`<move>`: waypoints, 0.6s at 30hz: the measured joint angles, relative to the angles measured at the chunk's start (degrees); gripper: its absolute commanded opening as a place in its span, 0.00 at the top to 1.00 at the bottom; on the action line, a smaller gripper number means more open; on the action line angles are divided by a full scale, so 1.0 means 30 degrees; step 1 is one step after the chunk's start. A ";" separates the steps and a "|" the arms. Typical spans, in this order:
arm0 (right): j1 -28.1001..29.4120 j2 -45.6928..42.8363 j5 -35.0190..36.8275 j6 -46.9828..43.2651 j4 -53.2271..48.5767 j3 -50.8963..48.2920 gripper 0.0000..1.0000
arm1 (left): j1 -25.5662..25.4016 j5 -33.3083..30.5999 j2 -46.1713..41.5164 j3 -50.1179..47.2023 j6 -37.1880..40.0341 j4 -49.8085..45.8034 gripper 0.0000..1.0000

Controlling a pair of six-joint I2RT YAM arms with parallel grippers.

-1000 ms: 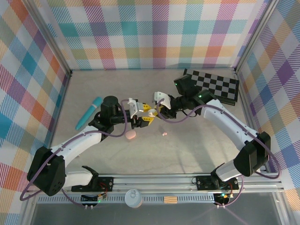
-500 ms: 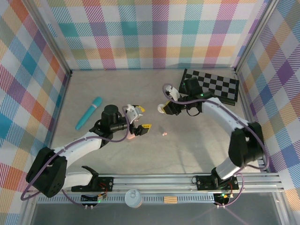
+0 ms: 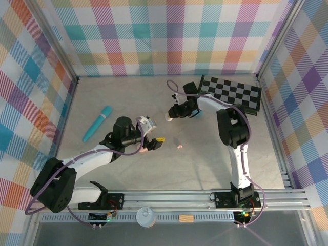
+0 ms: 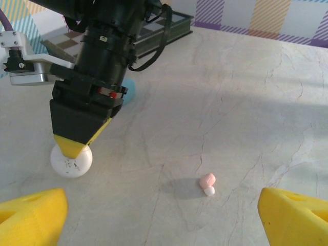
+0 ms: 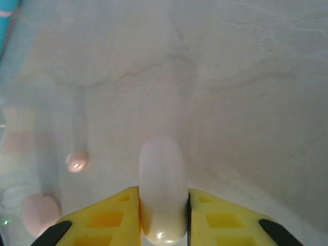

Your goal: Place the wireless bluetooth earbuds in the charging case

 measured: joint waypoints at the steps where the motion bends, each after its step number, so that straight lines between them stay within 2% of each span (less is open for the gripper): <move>1: -0.0051 0.0328 -0.0095 0.0284 -0.0051 0.0197 0.75 | 0.0000 -0.0095 0.0000 -0.0007 -0.0080 -0.0131 0.05; 4: -0.0270 0.0517 0.0044 0.0867 -0.0095 0.0517 0.71 | 0.0000 -0.0532 -0.0073 -0.0007 -0.0342 -0.0627 0.04; 7: -0.0532 0.0517 0.0452 0.1246 -0.0146 0.0510 0.59 | 0.0000 -0.1239 -0.0401 0.0036 -0.0743 -0.1690 0.02; 12: -0.1246 -0.0255 0.1268 0.1457 0.0175 -0.0874 0.39 | 0.0000 -0.2696 -0.0984 0.1625 -0.0969 -0.5479 0.01; 18: -0.1690 -0.3665 0.2200 0.0488 0.0641 -0.3402 0.26 | -0.0029 -0.5289 -0.1384 0.5246 -0.0306 -1.1737 0.00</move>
